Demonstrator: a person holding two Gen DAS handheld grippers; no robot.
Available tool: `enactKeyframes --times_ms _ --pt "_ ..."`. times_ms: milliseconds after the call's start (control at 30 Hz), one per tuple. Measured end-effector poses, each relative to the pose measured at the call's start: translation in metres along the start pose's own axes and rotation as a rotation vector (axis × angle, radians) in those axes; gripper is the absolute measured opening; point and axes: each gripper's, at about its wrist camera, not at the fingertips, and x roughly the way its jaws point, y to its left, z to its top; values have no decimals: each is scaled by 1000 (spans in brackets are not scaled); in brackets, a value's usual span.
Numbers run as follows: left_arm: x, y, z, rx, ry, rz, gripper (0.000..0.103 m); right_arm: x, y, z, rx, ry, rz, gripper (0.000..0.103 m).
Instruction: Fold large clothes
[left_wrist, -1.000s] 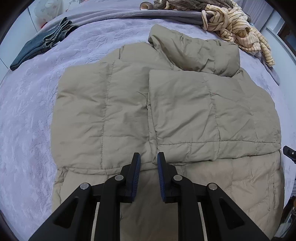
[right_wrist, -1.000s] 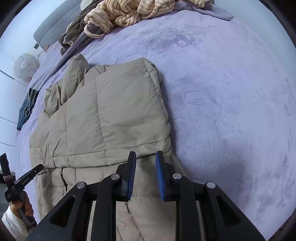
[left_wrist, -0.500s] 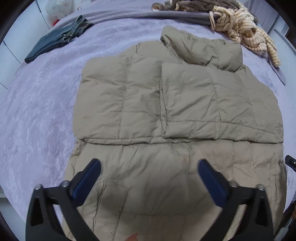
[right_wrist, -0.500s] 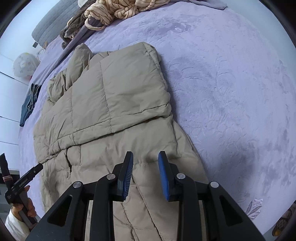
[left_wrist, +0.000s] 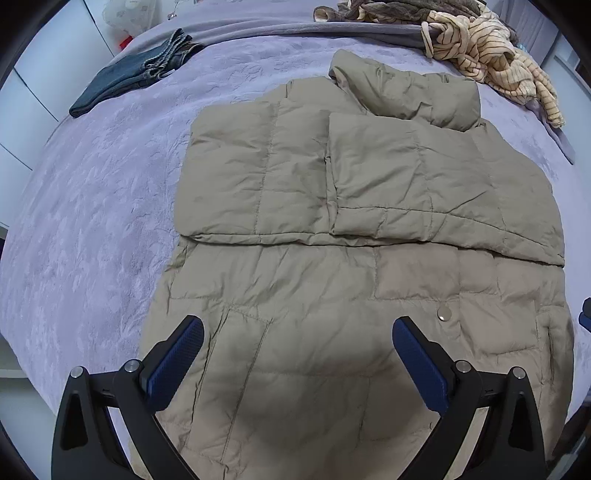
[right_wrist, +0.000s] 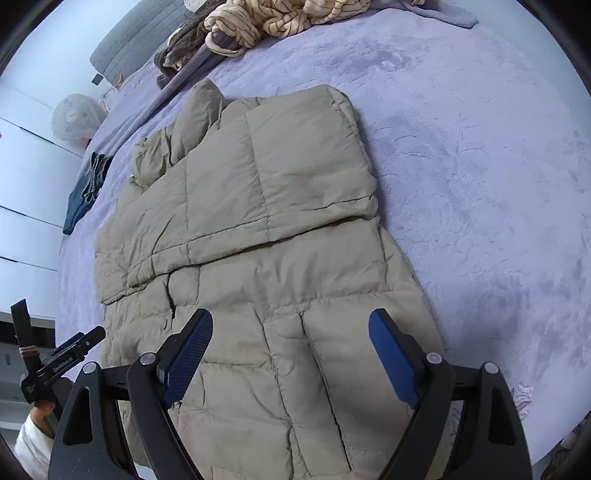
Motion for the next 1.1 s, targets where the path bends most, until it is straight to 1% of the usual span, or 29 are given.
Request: enactKeyframes --times_ms 100,333,567,733,900,967,1000,1033,1067,1100 --pt "-7 2 -11 -33 1 -6 102 1 1 -5 3 37 35 89" --pt "-23 12 -40 -71 25 12 102 -2 3 -22 26 67 48 89" --pt "-30 32 -64 -37 12 0 102 0 16 -46 85 70 72 89" --pt "-26 61 -98 -44 28 -41 102 3 25 -79 143 85 89 89" --pt "-21 91 -137 -43 66 -44 102 7 27 -119 200 103 77 89" --pt "-20 102 -149 -43 89 -68 102 6 25 -130 226 102 86 89" --pt "-20 109 -155 -51 97 -95 102 4 24 -136 239 103 91 89" --pt "-22 118 -161 -67 101 -139 102 2 22 -142 248 103 93 89" --pt "-25 128 -167 -91 103 -204 102 -2 19 -148 256 98 94 89" --pt "-26 136 -172 -112 110 -252 102 -8 15 -153 263 87 95 89"
